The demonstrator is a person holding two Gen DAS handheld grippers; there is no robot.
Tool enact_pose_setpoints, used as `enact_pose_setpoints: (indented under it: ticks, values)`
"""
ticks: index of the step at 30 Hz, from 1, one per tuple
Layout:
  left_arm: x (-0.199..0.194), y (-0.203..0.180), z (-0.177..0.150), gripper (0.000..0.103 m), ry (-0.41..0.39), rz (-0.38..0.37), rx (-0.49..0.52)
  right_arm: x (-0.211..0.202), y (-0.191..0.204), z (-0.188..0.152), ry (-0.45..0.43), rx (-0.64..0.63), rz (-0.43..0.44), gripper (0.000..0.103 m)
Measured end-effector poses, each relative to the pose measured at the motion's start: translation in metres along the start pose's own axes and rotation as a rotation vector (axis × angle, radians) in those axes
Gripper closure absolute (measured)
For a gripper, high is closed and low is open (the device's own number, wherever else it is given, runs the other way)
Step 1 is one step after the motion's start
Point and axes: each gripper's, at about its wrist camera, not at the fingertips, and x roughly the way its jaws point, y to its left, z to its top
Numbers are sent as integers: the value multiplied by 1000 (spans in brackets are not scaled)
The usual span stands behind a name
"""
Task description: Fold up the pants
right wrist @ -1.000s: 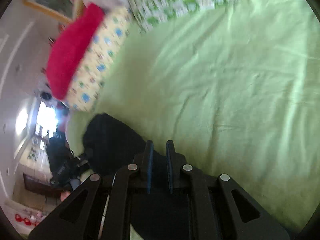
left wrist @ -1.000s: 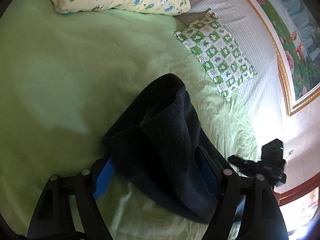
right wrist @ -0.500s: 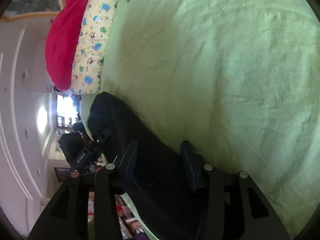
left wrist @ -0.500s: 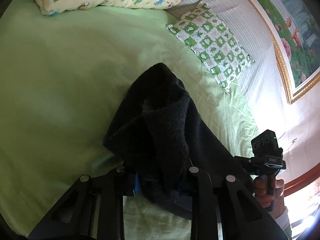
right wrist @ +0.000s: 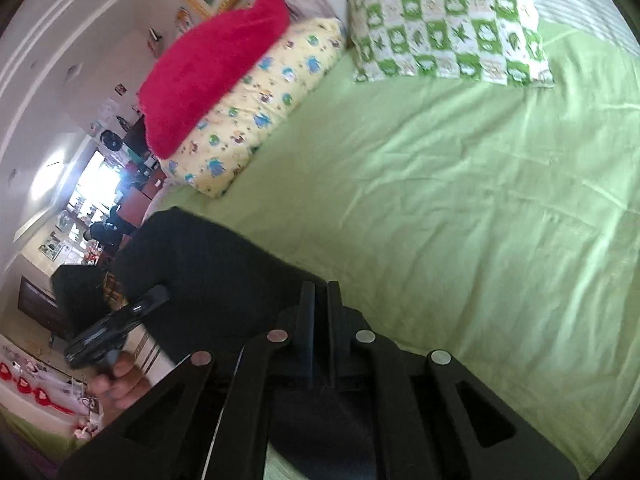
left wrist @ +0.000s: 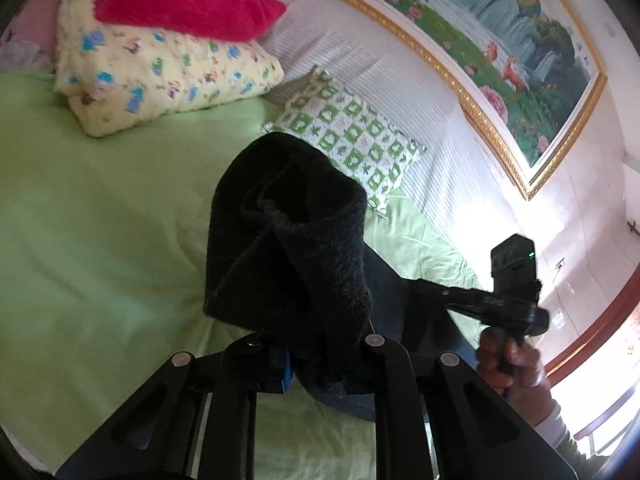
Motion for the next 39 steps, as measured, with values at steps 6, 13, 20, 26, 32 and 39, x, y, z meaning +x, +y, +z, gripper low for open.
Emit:
enact_pose_setpoints:
  ticks: [6, 13, 20, 26, 32, 39]
  values:
    - [37, 50, -15, 83, 119, 149, 25, 56, 3, -22, -5, -17, -166, 95]
    - [7, 65, -23, 58, 72, 239, -3, 24, -3, -53, -147, 95, -171, 69]
    - [-16, 27, -14, 52, 18, 209, 61, -58, -3, -105, -317, 148, -181, 52]
    - [10, -29, -14, 49, 65, 114, 139, -103, -30, -151, -375, 275, -237, 52]
    - [46, -81, -32, 48, 163, 25, 218, -156, -51, -188, -476, 364, -301, 52]
    - [105, -159, -62, 44, 292, -92, 347, -217, -79, -233, -592, 482, -439, 47]
